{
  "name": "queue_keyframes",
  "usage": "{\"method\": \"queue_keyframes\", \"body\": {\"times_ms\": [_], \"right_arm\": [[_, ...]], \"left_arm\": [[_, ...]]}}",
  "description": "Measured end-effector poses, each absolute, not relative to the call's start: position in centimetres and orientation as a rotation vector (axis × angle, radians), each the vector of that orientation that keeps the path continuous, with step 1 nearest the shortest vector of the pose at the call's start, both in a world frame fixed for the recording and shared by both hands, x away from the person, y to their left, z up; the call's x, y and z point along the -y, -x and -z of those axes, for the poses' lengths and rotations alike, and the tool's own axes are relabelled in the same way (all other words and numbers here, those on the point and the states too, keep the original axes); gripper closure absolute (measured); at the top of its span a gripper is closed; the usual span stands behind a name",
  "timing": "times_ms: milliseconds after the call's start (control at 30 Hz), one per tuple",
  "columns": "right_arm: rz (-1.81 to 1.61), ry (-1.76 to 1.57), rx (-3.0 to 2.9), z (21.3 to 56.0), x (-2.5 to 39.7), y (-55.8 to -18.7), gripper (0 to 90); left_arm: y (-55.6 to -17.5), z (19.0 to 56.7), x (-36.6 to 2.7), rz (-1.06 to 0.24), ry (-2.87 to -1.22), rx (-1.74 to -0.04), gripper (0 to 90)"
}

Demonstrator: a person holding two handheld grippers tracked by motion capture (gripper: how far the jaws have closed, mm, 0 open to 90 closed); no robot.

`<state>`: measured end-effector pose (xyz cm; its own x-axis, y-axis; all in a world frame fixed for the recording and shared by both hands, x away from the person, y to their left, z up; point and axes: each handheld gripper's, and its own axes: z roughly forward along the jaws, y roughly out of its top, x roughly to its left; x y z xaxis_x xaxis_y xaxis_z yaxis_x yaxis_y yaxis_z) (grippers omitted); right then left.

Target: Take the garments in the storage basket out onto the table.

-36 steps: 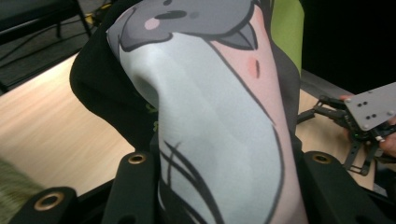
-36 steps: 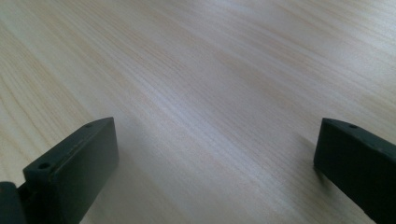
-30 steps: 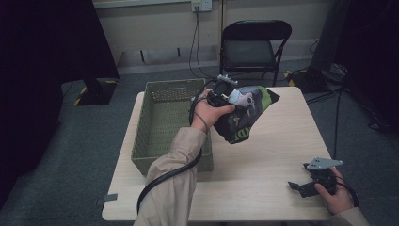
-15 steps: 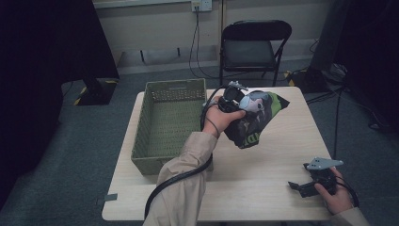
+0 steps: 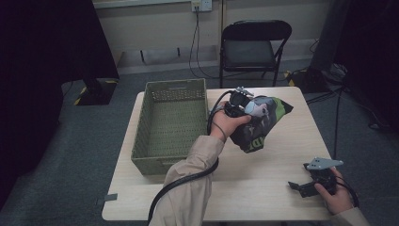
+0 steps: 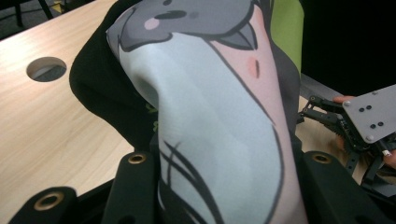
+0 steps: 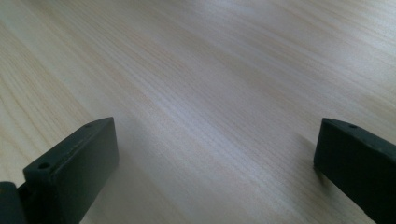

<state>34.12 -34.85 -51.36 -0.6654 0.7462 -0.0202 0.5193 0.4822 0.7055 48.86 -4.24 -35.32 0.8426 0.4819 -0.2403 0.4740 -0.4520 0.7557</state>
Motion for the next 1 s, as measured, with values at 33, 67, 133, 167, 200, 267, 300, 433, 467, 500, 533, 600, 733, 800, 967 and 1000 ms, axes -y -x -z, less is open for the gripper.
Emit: {"method": "queue_keyframes", "body": {"times_ms": [33, 67, 133, 167, 200, 267, 300, 433, 467, 500, 533, 600, 733, 800, 967, 1000], "right_arm": [[-0.982, -1.067, -2.408, 51.4, 34.8, -34.1, 0.0], [-0.982, -1.067, -2.408, 51.4, 34.8, -34.1, 0.0], [-0.982, -1.067, -2.408, 51.4, 34.8, -34.1, 0.0], [-0.982, -1.067, -2.408, 51.4, 34.8, -34.1, 0.0], [-0.982, -1.067, -2.408, 51.4, 34.8, -34.1, 0.0], [-0.982, -1.066, -2.408, 51.4, 34.9, -34.1, 0.0], [-0.981, -1.069, -2.409, 51.4, 34.8, -34.1, 0.0], [-0.982, -1.069, -2.409, 51.4, 34.8, -34.1, 0.0], [-0.981, -1.069, -2.409, 51.4, 34.8, -34.1, 0.0], [-0.981, -1.069, -2.409, 51.4, 34.8, -34.1, 0.0], [-0.981, -1.07, -2.409, 51.4, 34.8, -34.1, 0.0], [-0.981, -1.069, -2.409, 51.4, 34.8, -34.1, 0.0], [-0.98, -1.068, -2.41, 51.4, 34.9, -34.1, 0.0], [-0.981, -1.068, -2.409, 51.4, 34.9, -34.1, 0.0], [-0.98, -1.068, -2.41, 51.4, 34.9, -34.1, 0.0], [-0.98, -1.068, -2.409, 51.4, 34.9, -34.1, 0.0]], "left_arm": [[-48.8, 35.5, 4.4, -0.011, -2.119, -0.696, 56.5], [-48.8, 35.7, 4.5, -0.008, -2.122, -0.694, 56.6], [-48.8, 36.1, 4.7, 0.002, -2.121, -0.699, 56.5], [-48.8, 36.2, 4.9, 0.003, -2.125, -0.696, 56.5], [-48.8, 36.4, 5.0, 0.008, -2.125, -0.697, 56.5], [-48.8, 36.7, 5.3, 0.012, -2.123, -0.7, 56.5], [-48.8, 36.9, 5.4, 0.016, -2.126, -0.7, 56.5], [-48.7, 37.4, 6.1, 0.016, -2.133, -0.709, 56.5], [-48.7, 37.6, 6.2, 0.019, -2.129, -0.71, 56.5], [-48.7, 37.7, 6.3, 0.023, -2.131, -0.708, 56.5], [-48.6, 37.9, 6.4, 0.021, -2.137, -0.709, 56.5], [-48.6, 38.3, 6.5, 0.021, -2.141, -0.711, 56.4], [-48.5, 39.0, 6.8, 0.031, -2.141, -0.72, 56.4], [-48.5, 39.4, 6.9, 0.036, -2.143, -0.723, 56.4], [-48.4, 40.0, 7.4, 0.037, -2.146, -0.73, 56.4], [-48.3, 40.1, 7.5, 0.031, -2.155, -0.734, 56.4]]}}
